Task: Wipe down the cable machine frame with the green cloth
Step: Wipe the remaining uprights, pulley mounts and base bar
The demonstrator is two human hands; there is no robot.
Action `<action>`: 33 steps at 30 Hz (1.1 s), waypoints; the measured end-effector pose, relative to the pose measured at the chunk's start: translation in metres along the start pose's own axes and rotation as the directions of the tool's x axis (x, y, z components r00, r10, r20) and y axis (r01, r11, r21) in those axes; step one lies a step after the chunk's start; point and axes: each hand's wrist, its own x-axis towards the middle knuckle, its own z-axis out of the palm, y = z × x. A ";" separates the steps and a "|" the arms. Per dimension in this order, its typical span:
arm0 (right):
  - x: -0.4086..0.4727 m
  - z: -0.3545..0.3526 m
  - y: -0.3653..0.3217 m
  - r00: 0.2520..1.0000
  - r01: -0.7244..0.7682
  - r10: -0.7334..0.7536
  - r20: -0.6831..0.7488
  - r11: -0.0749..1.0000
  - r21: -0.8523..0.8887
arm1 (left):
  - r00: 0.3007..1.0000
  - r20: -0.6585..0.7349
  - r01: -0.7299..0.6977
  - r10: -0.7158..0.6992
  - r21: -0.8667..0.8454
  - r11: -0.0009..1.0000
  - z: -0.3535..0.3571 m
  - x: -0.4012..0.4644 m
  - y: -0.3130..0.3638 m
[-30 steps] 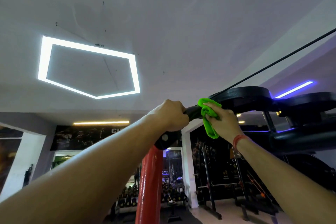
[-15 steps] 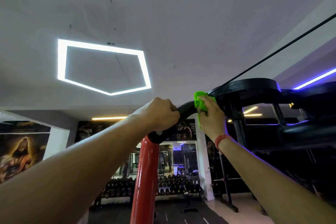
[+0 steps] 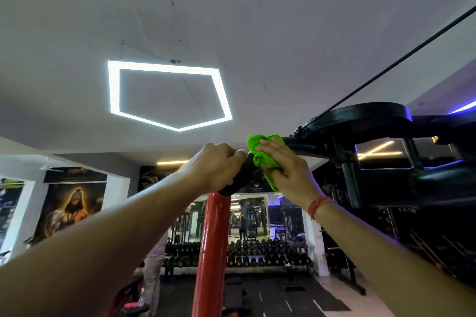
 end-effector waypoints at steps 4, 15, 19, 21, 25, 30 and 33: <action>0.006 -0.011 0.011 0.964 -0.202 0.187 -0.189 0.977 -0.062 | 0.999 -0.033 -0.015 0.014 -0.043 0.999 0.003 -0.017 -0.002; -0.001 -0.006 -0.045 0.946 -0.283 0.297 -0.128 0.952 0.116 | 0.982 -0.187 -0.020 -0.024 -0.232 0.973 0.011 -0.056 -0.013; -0.005 0.007 -0.088 0.949 -0.271 0.301 -0.090 0.930 0.249 | 0.968 -0.220 0.053 -0.121 -0.292 0.955 0.015 -0.073 -0.021; -0.016 0.015 -0.100 0.984 -0.163 0.169 -0.055 0.982 0.097 | 0.956 -0.230 0.088 -0.181 -0.365 0.927 0.017 -0.083 -0.027; -0.049 0.031 -0.108 0.995 0.047 -0.041 0.093 0.997 -0.063 | 0.958 -0.107 0.163 -0.267 -0.561 0.811 0.027 -0.100 -0.041; -0.038 0.029 -0.107 0.994 -0.104 0.097 -0.057 0.987 -0.126 | 0.955 0.005 0.224 -0.296 -0.668 0.710 0.039 -0.118 -0.057; -0.058 0.039 -0.124 0.998 -0.010 0.022 0.066 0.985 -0.171 | 0.953 0.051 0.249 -0.298 -0.694 0.675 0.044 -0.130 -0.063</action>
